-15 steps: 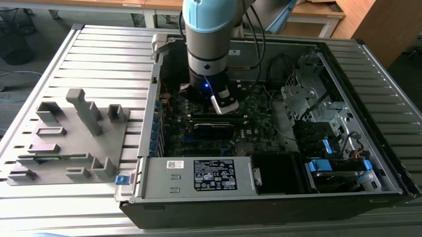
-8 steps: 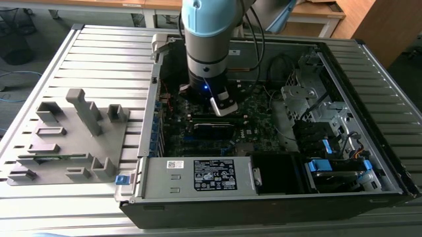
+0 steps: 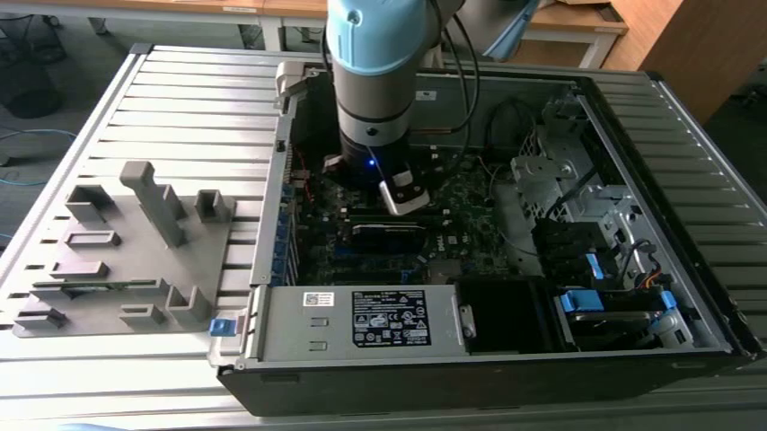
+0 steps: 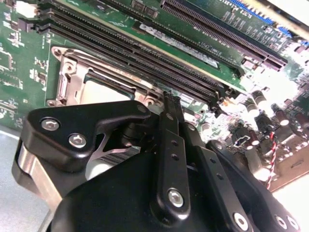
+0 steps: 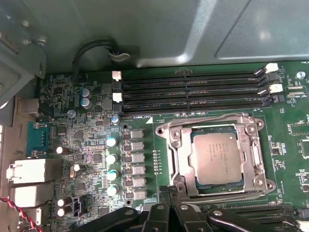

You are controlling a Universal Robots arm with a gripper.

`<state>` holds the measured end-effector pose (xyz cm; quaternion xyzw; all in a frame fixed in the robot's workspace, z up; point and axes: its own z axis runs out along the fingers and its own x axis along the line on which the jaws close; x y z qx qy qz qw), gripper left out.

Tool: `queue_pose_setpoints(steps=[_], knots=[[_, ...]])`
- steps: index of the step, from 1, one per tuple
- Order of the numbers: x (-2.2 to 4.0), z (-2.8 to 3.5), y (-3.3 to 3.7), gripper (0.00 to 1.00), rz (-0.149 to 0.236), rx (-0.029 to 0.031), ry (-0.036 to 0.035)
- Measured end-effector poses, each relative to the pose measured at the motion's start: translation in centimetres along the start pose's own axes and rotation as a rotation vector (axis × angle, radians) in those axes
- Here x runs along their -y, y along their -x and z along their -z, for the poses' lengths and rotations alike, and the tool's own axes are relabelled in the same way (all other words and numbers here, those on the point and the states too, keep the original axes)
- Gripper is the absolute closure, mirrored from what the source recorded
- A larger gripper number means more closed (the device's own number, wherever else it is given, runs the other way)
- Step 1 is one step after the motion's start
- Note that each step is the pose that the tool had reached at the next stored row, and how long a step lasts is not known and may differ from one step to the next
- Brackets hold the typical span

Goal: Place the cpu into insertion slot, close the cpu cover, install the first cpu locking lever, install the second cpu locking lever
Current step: 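Install the second cpu locking lever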

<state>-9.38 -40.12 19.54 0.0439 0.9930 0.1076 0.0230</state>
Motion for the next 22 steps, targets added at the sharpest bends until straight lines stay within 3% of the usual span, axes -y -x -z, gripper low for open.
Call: queue_pose_setpoints(steps=[17,22], knots=[[0.24,-0.39,-0.48,0.89,0.000,-0.0001,0.0015],[0.01,0.64,-0.44,0.89,0.000,-0.0001,0.0015]])
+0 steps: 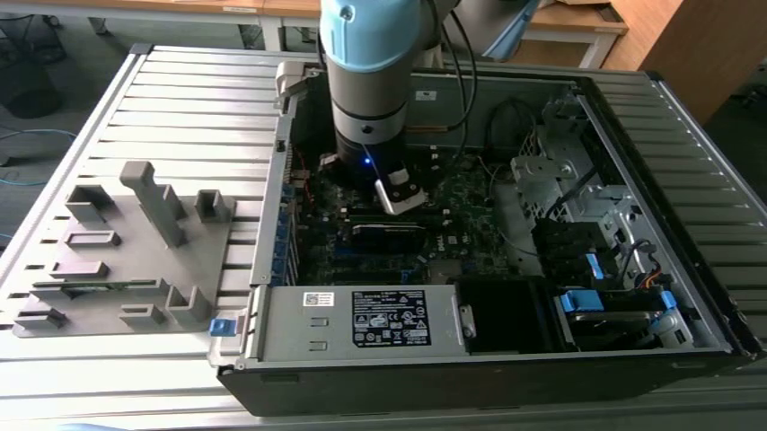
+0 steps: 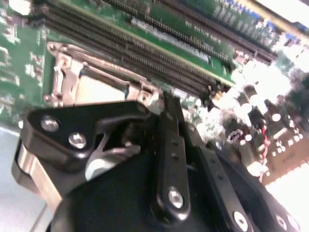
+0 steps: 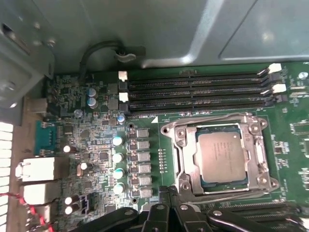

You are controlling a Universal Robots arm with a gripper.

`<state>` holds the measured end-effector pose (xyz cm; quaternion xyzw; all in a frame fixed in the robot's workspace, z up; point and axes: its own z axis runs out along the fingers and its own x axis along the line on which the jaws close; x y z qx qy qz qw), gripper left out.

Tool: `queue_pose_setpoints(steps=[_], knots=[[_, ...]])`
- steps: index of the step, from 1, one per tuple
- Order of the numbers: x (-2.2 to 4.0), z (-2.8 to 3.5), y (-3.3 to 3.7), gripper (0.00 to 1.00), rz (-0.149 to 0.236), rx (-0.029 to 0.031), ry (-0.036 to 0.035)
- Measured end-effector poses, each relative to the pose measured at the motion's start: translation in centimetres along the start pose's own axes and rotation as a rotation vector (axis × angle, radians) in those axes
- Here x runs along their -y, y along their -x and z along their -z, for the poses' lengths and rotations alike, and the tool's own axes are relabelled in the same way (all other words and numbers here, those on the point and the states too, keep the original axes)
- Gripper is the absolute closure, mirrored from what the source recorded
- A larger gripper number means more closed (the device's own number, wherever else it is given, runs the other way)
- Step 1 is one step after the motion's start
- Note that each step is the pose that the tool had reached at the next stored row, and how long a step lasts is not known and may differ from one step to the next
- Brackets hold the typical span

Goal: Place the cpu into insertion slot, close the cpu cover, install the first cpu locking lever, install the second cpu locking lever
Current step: 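Install the second cpu locking lever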

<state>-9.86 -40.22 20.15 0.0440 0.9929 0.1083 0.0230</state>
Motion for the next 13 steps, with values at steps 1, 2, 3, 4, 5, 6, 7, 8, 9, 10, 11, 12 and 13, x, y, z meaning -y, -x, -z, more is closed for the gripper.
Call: queue_pose_setpoints(steps=[1,2,3,4,5,6,7,8,9,10,11,12,13], knots=[[-0.07,0.31,0.01,0.89,0.000,-0.0001,0.0000],[-0.15,0.64,0.03,0.89,0.000,0.0001,0.0001],[-0.22,1.01,0.04,0.89,0.000,0.0000,0.0000],[-0.31,1.41,0.05,0.89,0.000,0.0000,0.0001],[-0.41,1.83,0.07,0.89,0.000,-0.0001,-0.0001],[-0.49,2.22,0.08,0.89,0.000,-0.0001,0.0000],[-0.58,2.64,0.10,0.89,0.000,0.0000,-0.0001],[-0.67,3.01,0.11,0.89,0.000,0.0000,-0.0001],[-0.74,3.31,0.13,0.89,0.000,-0.0001,-0.0003],[-0.76,3.42,0.14,0.89,0.000,0.0000,-0.0009],[-0.77,3.43,0.15,0.89,0.000,0.0004,-0.0031],[-0.77,3.43,0.15,0.89,0.001,0.0008,-0.0102],[-0.77,3.44,0.16,0.89,0.001,0.0018,-0.0210]])
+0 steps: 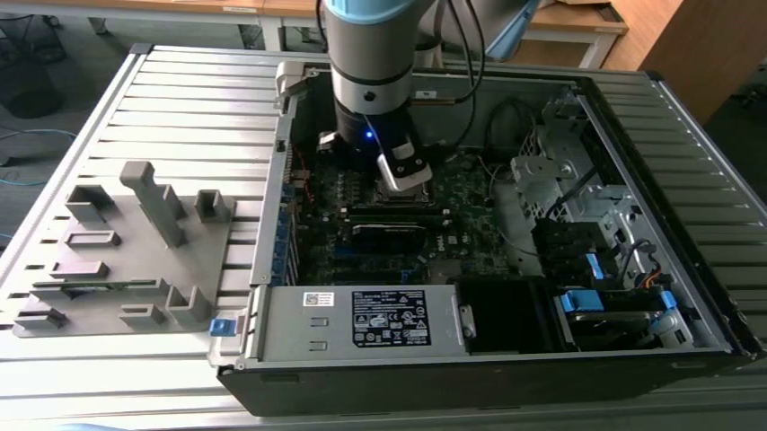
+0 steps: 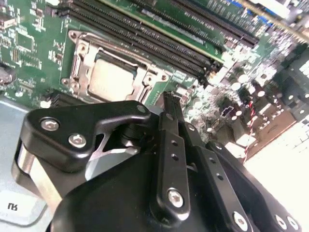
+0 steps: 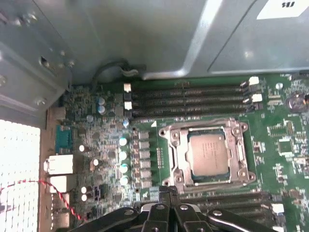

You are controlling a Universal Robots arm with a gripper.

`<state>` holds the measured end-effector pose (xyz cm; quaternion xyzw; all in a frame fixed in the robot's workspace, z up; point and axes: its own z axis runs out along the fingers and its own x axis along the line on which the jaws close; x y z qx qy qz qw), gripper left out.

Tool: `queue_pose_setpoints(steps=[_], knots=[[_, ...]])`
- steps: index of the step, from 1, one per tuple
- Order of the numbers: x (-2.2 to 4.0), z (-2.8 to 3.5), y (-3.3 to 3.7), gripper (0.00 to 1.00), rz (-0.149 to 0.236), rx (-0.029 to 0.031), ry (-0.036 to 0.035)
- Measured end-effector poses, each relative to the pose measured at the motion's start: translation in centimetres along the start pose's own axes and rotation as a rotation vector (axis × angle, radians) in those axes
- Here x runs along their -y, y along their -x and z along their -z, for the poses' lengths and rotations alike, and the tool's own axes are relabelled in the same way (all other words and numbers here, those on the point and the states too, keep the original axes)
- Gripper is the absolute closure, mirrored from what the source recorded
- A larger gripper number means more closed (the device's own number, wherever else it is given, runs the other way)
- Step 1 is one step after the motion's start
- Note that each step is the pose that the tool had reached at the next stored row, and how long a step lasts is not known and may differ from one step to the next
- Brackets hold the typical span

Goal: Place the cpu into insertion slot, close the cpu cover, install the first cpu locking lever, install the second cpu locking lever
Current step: 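Install the second cpu locking lever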

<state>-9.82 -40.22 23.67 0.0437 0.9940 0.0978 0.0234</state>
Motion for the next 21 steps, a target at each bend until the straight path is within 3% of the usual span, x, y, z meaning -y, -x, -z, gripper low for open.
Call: queue_pose_setpoints(steps=[3,4,10,21], knots=[[-0.03,-0.01,0.06,0.89,0.002,0.0028,-0.0341],[-0.04,-0.01,0.08,0.89,0.002,0.0034,-0.0414],[-0.17,-0.08,1.04,0.89,0.002,0.0039,-0.0470],[-0.68,-0.35,4.51,0.89,0.003,0.0021,-0.0585]])
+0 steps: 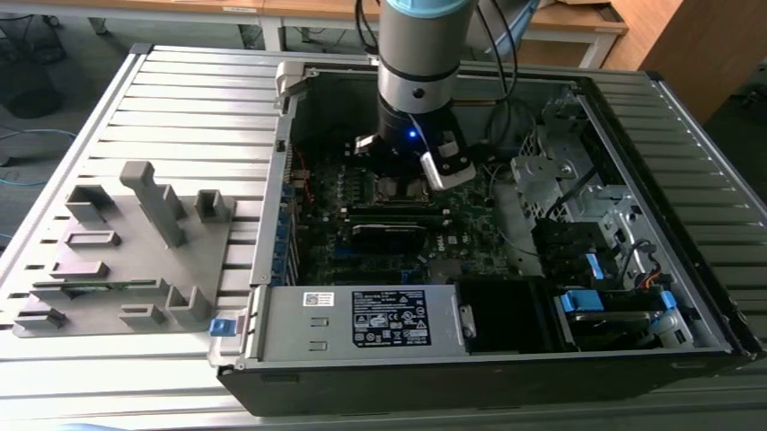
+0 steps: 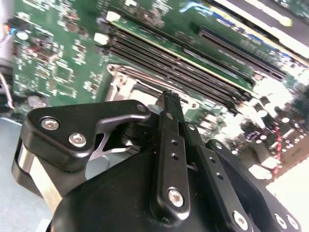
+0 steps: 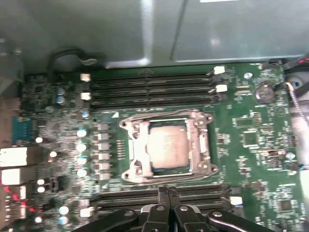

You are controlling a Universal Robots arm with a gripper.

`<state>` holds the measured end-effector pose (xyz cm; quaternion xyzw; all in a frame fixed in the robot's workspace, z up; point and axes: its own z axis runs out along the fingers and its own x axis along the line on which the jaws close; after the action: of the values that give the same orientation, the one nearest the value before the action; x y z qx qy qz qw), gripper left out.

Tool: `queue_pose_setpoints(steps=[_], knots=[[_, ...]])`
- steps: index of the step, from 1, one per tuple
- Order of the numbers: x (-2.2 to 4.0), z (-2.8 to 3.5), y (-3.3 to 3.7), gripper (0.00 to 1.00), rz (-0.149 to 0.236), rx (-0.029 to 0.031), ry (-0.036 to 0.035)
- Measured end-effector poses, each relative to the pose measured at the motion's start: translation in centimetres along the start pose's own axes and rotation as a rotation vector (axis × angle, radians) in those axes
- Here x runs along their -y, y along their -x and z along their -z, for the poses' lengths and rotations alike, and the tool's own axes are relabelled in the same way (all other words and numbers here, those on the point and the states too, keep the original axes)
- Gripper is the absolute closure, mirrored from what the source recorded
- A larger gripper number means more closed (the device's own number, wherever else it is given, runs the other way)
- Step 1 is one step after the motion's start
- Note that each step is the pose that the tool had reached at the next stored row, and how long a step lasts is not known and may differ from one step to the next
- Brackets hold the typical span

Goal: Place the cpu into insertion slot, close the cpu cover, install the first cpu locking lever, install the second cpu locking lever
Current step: 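Install the second cpu locking lever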

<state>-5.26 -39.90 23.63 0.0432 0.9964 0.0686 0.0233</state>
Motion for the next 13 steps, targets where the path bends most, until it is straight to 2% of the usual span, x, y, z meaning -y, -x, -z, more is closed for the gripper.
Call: queue_pose_setpoints(steps=[5,7,10,11,13], knots=[[-1.55,-0.29,0.32,0.89,0.001,0.0010,-0.0134],[-2.14,-0.40,0.42,0.89,0.001,0.0018,-0.0231],[-2.94,-0.56,0.53,0.89,0.002,0.0032,-0.0429],[-3.18,-0.61,0.55,0.89,0.002,0.0034,-0.0474],[-3.51,-0.68,0.54,0.89,0.003,0.0036,-0.0496]])
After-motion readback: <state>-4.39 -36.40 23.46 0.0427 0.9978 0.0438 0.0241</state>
